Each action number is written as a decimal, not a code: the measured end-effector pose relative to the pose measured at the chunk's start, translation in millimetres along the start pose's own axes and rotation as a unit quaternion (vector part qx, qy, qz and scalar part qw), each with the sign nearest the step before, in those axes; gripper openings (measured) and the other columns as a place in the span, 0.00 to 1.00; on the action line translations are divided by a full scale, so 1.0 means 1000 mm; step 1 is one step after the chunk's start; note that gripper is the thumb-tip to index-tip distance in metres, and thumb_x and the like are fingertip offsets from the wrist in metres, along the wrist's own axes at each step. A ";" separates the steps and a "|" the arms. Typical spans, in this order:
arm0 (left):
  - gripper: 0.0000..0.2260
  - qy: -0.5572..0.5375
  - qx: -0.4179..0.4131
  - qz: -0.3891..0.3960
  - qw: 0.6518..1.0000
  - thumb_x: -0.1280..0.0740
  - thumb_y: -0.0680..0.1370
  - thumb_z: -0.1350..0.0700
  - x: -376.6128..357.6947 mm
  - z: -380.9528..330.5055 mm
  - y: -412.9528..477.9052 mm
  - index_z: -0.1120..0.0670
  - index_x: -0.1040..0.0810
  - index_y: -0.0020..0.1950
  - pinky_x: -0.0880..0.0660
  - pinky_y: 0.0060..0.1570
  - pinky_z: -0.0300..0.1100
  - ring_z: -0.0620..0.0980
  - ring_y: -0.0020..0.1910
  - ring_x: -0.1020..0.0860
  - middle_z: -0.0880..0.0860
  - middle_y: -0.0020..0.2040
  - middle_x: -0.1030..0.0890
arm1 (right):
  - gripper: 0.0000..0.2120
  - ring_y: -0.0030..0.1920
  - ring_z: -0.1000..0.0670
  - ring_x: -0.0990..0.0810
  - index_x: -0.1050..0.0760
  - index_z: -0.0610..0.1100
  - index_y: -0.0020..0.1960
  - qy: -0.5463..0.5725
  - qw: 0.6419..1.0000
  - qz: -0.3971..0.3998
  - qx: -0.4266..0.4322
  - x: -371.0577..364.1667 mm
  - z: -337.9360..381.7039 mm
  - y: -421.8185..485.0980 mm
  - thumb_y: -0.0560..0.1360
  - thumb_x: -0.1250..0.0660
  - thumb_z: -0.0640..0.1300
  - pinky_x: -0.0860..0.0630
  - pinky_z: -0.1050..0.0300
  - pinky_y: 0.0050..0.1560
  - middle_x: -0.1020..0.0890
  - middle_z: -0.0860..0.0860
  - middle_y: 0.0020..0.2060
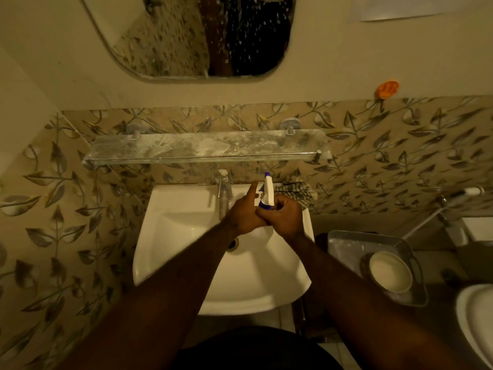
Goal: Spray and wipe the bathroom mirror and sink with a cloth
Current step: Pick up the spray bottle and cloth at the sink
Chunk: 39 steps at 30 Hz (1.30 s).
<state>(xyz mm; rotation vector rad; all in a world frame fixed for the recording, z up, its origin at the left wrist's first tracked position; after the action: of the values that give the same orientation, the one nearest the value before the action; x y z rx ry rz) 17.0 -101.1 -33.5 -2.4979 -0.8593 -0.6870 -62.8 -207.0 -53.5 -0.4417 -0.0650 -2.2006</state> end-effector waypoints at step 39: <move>0.11 -0.195 0.088 -0.193 0.957 0.37 0.76 0.68 -0.012 0.019 -0.032 0.56 0.22 0.53 0.25 0.26 0.41 0.49 0.38 0.21 0.55 0.50 0.18 | 0.37 0.80 0.37 0.43 0.40 0.50 0.80 -0.537 0.834 0.118 0.053 0.001 -0.054 0.077 0.76 0.27 0.40 0.38 0.30 0.75 0.39 0.43 0.79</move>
<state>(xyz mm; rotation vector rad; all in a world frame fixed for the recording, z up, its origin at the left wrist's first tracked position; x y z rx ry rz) -6.3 -73.3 -49.1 -2.3573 -1.5077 -0.2084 -19.6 -266.7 -111.7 -1.4811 -0.6888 -1.4483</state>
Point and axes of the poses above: each hand's wrist, its own y-axis towards the middle knuckle, its own x-axis out of the back of the hand, z = x × y, the point moved 6 cm from there along y, towards the middle knuckle
